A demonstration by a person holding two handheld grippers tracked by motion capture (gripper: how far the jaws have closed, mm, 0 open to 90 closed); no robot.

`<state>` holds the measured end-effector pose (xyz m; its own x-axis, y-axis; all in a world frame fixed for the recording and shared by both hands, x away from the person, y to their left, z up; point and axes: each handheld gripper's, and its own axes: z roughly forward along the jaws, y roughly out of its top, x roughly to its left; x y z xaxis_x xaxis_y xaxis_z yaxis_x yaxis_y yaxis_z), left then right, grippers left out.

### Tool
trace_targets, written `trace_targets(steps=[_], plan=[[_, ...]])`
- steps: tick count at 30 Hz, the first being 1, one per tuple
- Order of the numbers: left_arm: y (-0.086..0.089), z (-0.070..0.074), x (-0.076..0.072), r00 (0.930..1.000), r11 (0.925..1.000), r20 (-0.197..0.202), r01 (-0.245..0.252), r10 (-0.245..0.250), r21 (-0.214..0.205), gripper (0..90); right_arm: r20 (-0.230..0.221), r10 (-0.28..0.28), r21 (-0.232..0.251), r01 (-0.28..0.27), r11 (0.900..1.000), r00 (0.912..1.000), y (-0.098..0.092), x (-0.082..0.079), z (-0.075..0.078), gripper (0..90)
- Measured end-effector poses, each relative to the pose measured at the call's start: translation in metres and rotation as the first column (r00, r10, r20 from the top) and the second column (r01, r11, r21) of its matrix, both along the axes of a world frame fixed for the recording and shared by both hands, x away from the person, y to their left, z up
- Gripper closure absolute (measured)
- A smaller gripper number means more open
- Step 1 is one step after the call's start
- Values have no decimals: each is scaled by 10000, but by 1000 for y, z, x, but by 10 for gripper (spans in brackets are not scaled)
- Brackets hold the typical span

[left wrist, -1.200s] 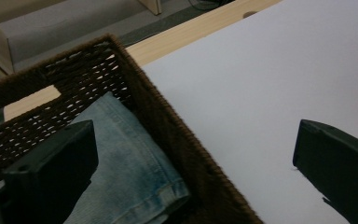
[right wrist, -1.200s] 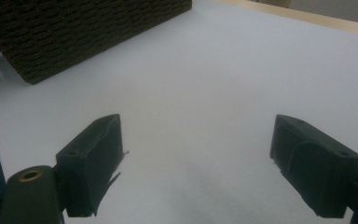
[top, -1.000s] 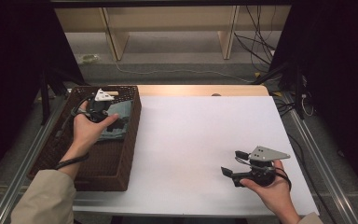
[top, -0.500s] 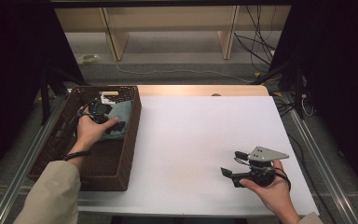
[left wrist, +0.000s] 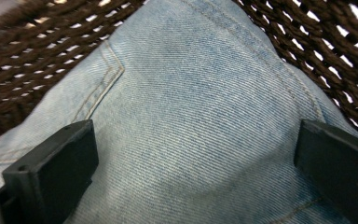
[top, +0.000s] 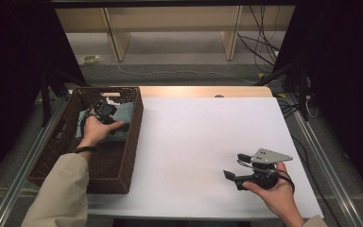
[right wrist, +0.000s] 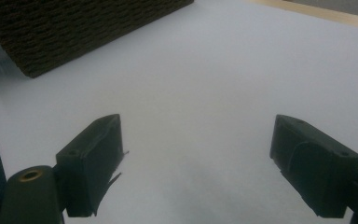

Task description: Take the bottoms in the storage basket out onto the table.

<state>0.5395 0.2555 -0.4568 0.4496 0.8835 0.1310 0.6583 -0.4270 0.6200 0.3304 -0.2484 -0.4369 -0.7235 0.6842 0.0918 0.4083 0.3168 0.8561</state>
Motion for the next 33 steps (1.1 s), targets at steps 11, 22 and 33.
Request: trace_targets(steps=[11,22,33], plan=[[5,-11,3,9991,9948,-366,-231,196,-988,21,-56,101,126,-100,9999,9999,0,0,1,182],[3,-3,1,9946,9940,-757,-767,709,-778,232,-84,136,167,-135,9998,9999,0,0,1,185],[-4,8,-1,9885,9898,-650,-1388,1366,-311,576,-114,160,149,-159,9998,9998,0,0,1,186]])
